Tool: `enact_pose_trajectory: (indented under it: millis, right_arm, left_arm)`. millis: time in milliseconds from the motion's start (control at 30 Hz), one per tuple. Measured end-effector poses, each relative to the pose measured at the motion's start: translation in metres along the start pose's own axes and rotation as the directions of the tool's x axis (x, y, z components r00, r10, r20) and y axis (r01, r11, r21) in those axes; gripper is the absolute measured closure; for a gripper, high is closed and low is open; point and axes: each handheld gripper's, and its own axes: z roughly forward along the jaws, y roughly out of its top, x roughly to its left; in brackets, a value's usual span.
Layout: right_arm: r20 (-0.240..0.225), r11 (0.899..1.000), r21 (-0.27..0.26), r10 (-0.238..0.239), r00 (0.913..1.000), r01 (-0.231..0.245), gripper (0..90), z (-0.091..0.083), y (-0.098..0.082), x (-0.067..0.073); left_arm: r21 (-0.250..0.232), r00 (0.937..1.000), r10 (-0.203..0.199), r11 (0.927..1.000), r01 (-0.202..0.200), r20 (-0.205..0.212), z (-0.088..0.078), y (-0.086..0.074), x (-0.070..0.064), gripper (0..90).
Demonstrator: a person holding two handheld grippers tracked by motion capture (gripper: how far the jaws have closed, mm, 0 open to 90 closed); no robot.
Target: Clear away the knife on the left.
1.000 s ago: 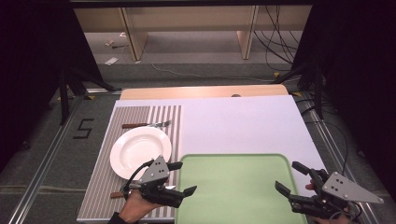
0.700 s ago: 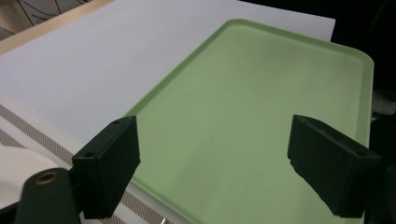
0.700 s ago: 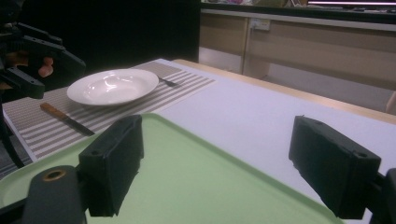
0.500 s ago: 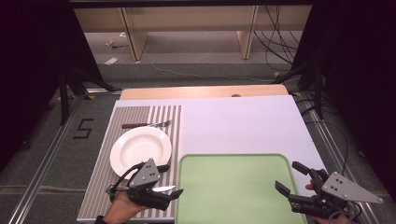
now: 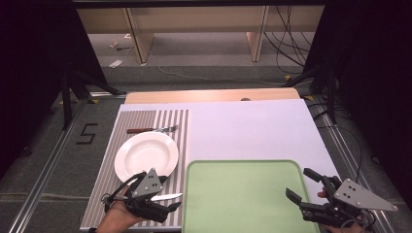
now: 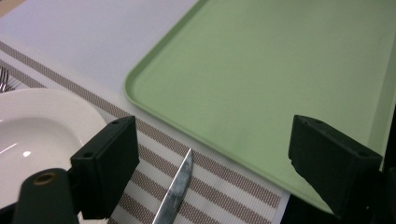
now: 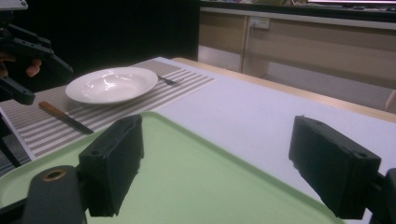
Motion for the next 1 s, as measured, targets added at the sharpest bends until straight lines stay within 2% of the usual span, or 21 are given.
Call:
enact_pose_trajectory:
  millis: [100, 167, 233, 333, 467, 500, 533, 567, 667, 700, 733, 767, 800, 900, 933, 967, 1000]
  right_arm:
    - [0.000, 1.000, -0.004, 0.002, 1.0000, -0.002, 18.9, 0.000, 0.001, 0.000]
    - [0.001, 1.000, 0.002, -0.001, 1.0000, 0.001, 18.9, 0.000, 0.000, 0.000]
    - [0.000, 1.000, 0.000, 0.000, 1.0000, 0.000, 18.9, 0.000, 0.000, 0.000]
    - [-0.002, 1.000, 0.002, 0.002, 1.0000, -0.002, 19.0, 0.000, 0.000, 0.000]
    - [-0.003, 1.000, -0.001, 0.001, 1.0000, -0.001, 18.9, 0.001, 0.000, 0.000]
    - [-0.003, 1.000, -0.001, 0.001, 1.0000, -0.001, 18.9, 0.001, 0.000, 0.000]
    - [-0.001, 1.000, -0.003, 0.002, 1.0000, -0.002, 18.9, 0.000, 0.000, 0.000]
    - [-0.001, 1.000, -0.003, 0.002, 1.0000, -0.002, 18.9, 0.000, 0.000, 0.000]
    - [0.000, 1.000, 0.001, 0.005, 1.0000, -0.005, 18.9, 0.000, 0.000, -0.001]
    - [0.000, 1.000, 0.001, 0.005, 1.0000, -0.005, 18.9, 0.000, 0.000, -0.001]
    - [-0.001, 1.000, -0.001, 0.005, 1.0000, -0.005, 18.9, 0.001, 0.000, -0.001]
    - [-0.001, 1.000, -0.001, 0.005, 1.0000, -0.005, 18.9, 0.001, 0.000, -0.001]
    - [-0.002, 1.000, 0.004, 0.005, 1.0000, -0.005, 18.9, 0.001, 0.000, -0.001]
    - [-0.002, 1.000, 0.001, 0.006, 1.0000, -0.006, 18.9, 0.001, 0.000, -0.001]
    - [-0.002, 1.000, 0.001, 0.006, 1.0000, -0.006, 18.9, 0.001, 0.000, -0.001]
    - [-0.002, 1.000, -0.001, 0.007, 1.0000, -0.007, 18.9, 0.001, 0.000, -0.001]
    - [0.000, 1.000, 0.001, 0.006, 1.0000, -0.006, 18.9, 0.001, 0.000, -0.001]
  left_arm:
    - [0.026, 1.0000, -0.005, 0.9997, 0.006, -0.004, 0.001, -0.004, 0.002, 15.8]
    - [0.073, 0.9999, 0.009, 0.9973, -0.008, -0.008, 0.001, -0.009, 0.004, 15.8]
    - [0.085, 0.9999, 0.008, 0.9964, -0.007, -0.011, 0.001, -0.011, 0.005, 15.8]
    - [0.142, 0.9998, 0.011, 0.9898, -0.009, -0.014, -0.002, -0.016, 0.008, 15.8]
    - [0.215, 0.9998, 0.019, 0.9764, -0.018, -0.002, -0.005, -0.019, 0.011, 15.8]
    - [0.215, 0.9998, 0.019, 0.9764, -0.018, -0.002, -0.005, -0.019, 0.011, 15.8]
    - [0.250, 0.9997, 0.024, 0.9678, -0.025, 0.007, -0.006, -0.021, 0.012, 15.8]
    - [0.250, 0.9997, 0.024, 0.9678, -0.025, 0.007, -0.006, -0.021, 0.012, 15.8]
    - [0.305, 0.9997, 0.020, 0.9521, -0.024, 0.016, -0.005, -0.029, 0.016, 15.9]
    - [0.305, 0.9997, 0.020, 0.9521, -0.024, 0.016, -0.005, -0.029, 0.016, 15.9]
    - [0.323, 0.9997, 0.005, 0.9465, -0.012, 0.022, -0.004, -0.032, 0.020, 15.9]
    - [0.323, 0.9997, 0.005, 0.9465, -0.012, 0.022, -0.004, -0.032, 0.020, 15.9]
    - [0.342, 0.9999, -0.003, 0.9398, -0.003, 0.016, -0.004, -0.035, 0.024, 16.1]
    - [0.371, 0.9999, -0.011, 0.9284, 0.007, 0.008, -0.004, -0.039, 0.030, 16.6]
    - [0.371, 0.9999, -0.011, 0.9284, 0.007, 0.008, -0.004, -0.039, 0.030, 17.0]
    - [0.380, 0.9997, -0.020, 0.9250, 0.014, 0.011, -0.003, -0.040, 0.031, 17.0]
    - [0.406, 0.9996, -0.029, 0.9137, 0.024, 0.005, -0.003, -0.043, 0.035, 17.0]
